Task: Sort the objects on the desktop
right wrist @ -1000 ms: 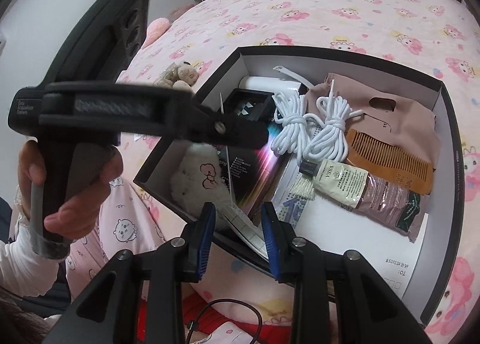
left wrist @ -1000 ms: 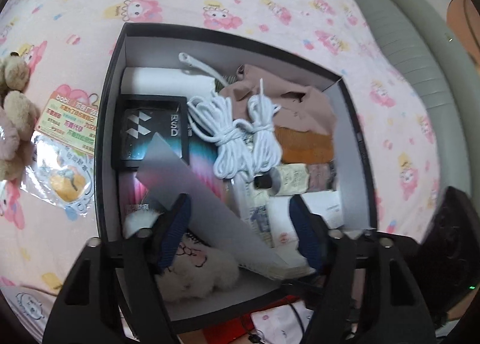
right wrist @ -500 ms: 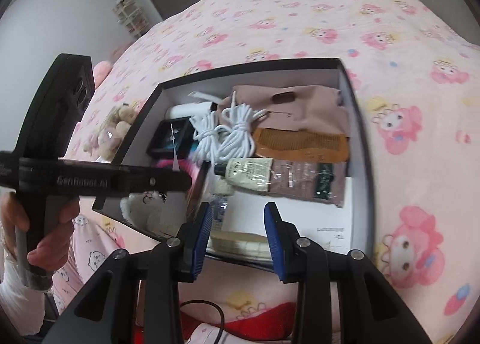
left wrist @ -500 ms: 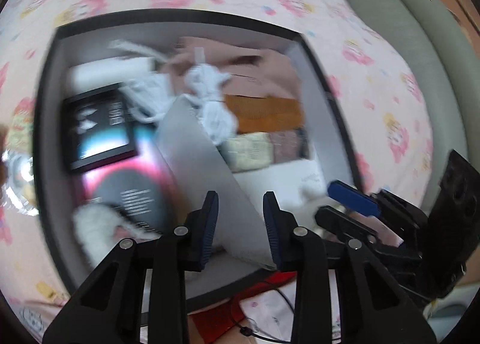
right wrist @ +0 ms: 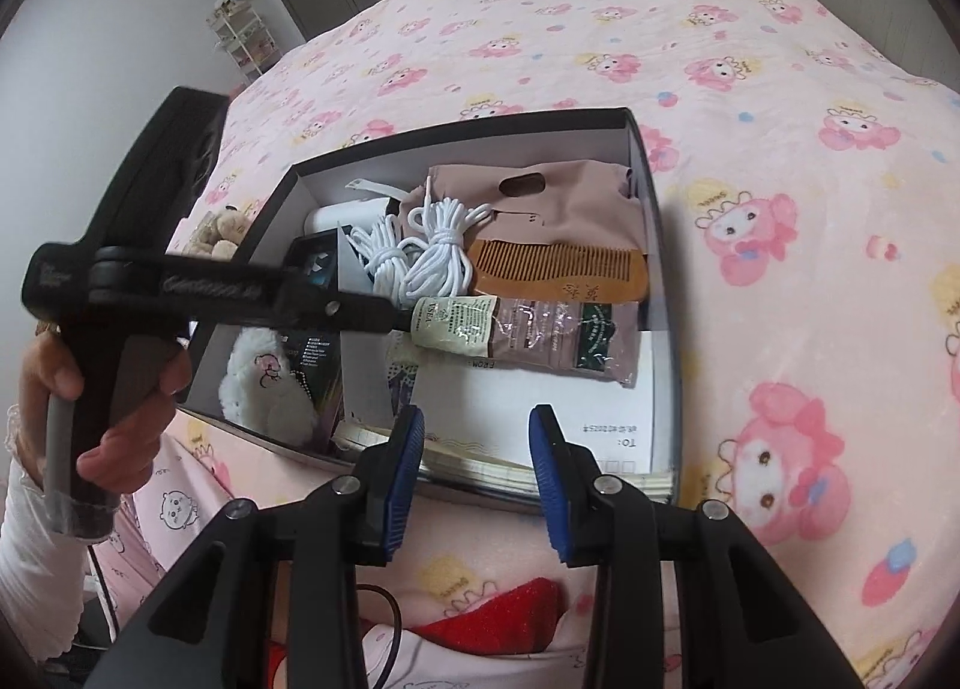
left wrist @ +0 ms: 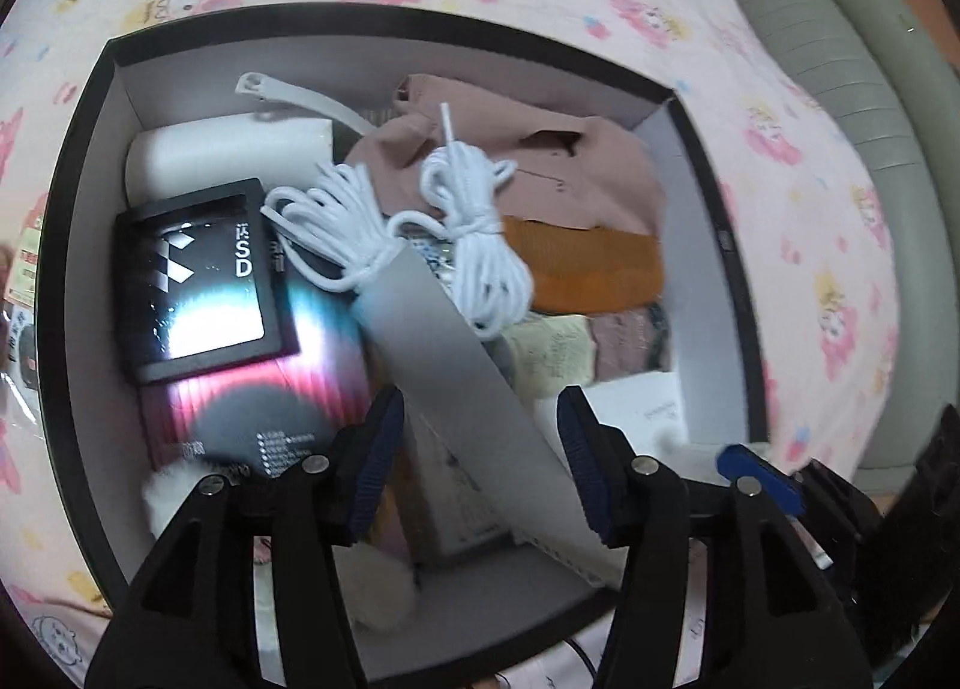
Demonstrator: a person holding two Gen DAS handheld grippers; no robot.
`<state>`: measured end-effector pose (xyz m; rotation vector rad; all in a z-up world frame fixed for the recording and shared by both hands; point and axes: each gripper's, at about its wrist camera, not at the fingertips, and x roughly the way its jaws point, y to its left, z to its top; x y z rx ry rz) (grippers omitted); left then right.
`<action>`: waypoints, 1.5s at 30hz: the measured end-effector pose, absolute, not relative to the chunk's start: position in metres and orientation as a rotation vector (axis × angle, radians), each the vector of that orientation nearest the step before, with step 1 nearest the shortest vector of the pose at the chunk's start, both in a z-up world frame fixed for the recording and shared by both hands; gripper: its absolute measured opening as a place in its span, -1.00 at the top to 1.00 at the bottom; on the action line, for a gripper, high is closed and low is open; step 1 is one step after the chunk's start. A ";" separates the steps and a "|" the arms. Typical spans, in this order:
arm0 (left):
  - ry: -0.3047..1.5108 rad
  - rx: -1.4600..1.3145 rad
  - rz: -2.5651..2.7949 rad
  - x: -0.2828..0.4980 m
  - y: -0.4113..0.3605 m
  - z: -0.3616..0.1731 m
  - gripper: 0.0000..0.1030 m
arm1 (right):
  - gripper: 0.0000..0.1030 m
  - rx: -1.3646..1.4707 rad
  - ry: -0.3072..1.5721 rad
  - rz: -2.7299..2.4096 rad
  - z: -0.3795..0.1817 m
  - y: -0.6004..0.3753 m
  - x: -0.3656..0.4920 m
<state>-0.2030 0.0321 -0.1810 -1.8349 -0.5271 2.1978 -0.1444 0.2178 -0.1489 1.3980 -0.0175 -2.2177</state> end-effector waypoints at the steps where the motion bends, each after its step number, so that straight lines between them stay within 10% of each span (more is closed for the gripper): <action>1: -0.523 -1.819 2.198 -0.202 0.034 -0.178 0.37 | 0.37 1.401 -0.014 -2.216 -0.150 0.217 -0.145; 7: -0.451 -1.771 2.334 -0.185 0.023 -0.155 0.85 | 0.37 1.387 -0.053 -2.198 -0.150 0.215 -0.144; 19: -0.243 -1.702 2.347 -0.179 0.010 -0.121 0.92 | 0.37 1.421 -0.030 -2.237 -0.151 0.211 -0.144; 26: -0.151 -1.736 2.058 -0.192 0.065 -0.149 0.67 | 0.37 1.435 -0.039 -2.247 -0.154 0.215 -0.146; 31: -0.237 -1.637 2.086 -0.181 0.037 -0.126 0.13 | 0.37 1.418 -0.011 -2.253 -0.145 0.223 -0.140; 45: -0.111 -1.587 2.146 -0.132 -0.003 -0.137 0.13 | 0.36 1.405 0.077 -2.194 -0.155 0.180 -0.147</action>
